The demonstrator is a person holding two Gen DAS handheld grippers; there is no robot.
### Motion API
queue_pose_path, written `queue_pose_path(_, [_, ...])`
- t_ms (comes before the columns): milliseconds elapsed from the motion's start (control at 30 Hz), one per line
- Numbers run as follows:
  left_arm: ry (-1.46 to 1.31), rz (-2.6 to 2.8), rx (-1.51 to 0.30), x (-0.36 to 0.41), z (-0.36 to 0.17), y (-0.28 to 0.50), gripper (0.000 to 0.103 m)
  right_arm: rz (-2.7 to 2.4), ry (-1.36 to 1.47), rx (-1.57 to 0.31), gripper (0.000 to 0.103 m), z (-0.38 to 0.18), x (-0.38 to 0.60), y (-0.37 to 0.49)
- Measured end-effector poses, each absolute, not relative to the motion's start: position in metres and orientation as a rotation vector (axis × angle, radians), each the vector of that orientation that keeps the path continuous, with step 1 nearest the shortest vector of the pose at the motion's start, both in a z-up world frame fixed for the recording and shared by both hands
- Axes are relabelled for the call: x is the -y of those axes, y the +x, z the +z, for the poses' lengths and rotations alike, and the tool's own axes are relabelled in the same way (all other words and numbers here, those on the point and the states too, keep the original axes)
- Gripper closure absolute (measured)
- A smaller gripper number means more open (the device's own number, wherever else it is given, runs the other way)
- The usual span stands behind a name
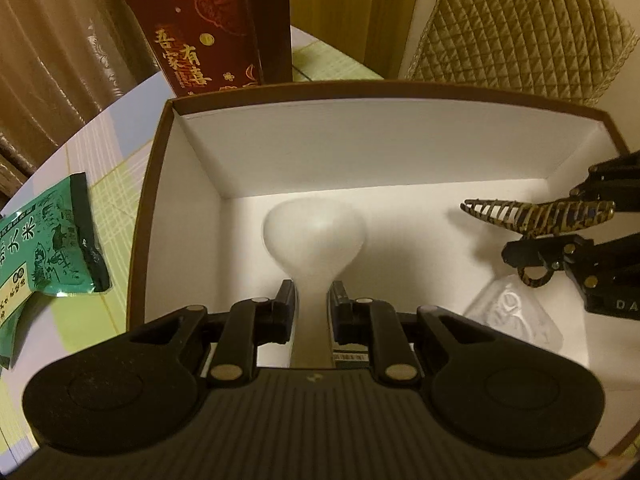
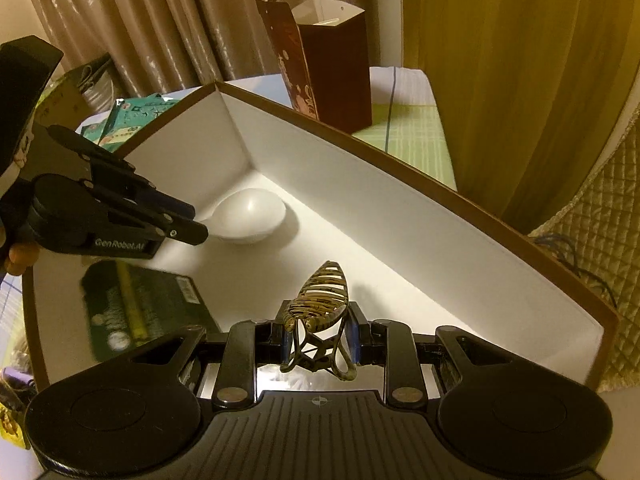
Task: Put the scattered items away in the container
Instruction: 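Carry the ladle and curler into the brown box and release both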
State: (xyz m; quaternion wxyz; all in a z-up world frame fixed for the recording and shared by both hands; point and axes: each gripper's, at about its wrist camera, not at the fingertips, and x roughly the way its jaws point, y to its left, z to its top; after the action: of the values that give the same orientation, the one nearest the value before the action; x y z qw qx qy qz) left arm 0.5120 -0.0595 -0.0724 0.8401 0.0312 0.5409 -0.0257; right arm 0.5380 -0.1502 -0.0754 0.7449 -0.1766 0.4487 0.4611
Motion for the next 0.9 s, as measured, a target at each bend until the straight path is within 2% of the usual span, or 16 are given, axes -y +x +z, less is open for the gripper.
queue_pose_path(267, [0.058, -0.059, -1.151, 0.061, -0.076, 0.507, 0.075, 1.035, -0.427, -0.966, 0.077, -0.081, 0.133, 0.538])
queue_pose_path(300, [0.055, -0.058, -1.150, 0.060, -0.076, 0.507, 0.072, 1.039, -0.433, -0.957, 0.066, -0.081, 0.132, 0.537])
queue_pose_path(333, [0.053, -0.056, -1.149, 0.060, -0.075, 0.506, 0.069, 1.038, -0.439, -0.945, 0.040, -0.080, 0.131, 0.536])
queue_pose_path(367, [0.052, -0.053, -1.147, 0.060, -0.074, 0.506, 0.066, 1.033, -0.444, -0.928, 0.028, -0.080, 0.131, 0.535])
queue_pose_path(400, [0.053, -0.050, -1.145, 0.060, -0.074, 0.505, 0.064, 1.031, -0.447, -0.901, 0.022, -0.079, 0.132, 0.534])
queue_pose_path(567, [0.038, -0.041, -1.149, 0.059, -0.073, 0.503, 0.054, 1.038, -0.461, -0.911, 0.020, -0.076, 0.137, 0.533])
queue_pose_path(700, [0.038, -0.043, -1.147, 0.063, -0.071, 0.498, 0.040, 1.022, -0.474, -0.924, 0.008, -0.076, 0.142, 0.532])
queue_pose_path(900, [0.054, -0.043, -1.132, 0.071, -0.062, 0.491, 0.029, 1.022, -0.482, -0.935, 0.002, -0.072, 0.151, 0.527])
